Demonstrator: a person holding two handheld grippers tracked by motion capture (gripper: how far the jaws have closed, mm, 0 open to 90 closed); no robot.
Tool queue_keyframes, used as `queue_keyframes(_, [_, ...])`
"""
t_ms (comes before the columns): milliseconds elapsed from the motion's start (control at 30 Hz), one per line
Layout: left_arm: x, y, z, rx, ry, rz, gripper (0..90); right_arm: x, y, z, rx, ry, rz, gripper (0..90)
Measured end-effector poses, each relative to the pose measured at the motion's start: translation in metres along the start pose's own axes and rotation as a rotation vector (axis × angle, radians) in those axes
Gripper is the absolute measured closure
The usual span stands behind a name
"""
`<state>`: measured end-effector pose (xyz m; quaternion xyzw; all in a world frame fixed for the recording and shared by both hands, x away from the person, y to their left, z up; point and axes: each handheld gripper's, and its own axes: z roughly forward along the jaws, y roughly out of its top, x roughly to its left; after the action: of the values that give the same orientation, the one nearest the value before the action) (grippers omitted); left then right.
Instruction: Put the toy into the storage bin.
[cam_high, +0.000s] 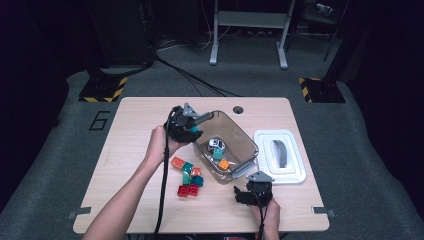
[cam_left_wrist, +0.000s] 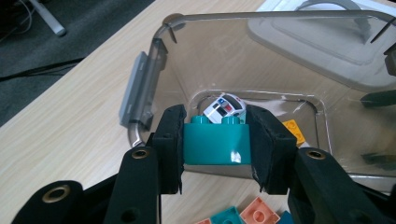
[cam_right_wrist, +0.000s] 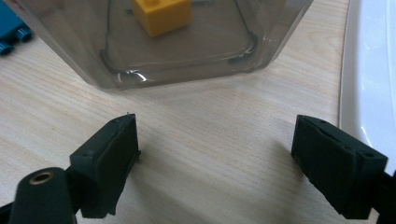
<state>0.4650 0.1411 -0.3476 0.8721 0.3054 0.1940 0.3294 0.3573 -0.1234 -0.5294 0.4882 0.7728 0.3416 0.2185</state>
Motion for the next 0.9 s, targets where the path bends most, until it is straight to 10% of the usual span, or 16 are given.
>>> queue_keyframes(900, [-0.011,-0.004,0.03,0.11,-0.075,0.026,58.3,0.0,0.0,0.0,0.0,0.0,0.0,14.2])
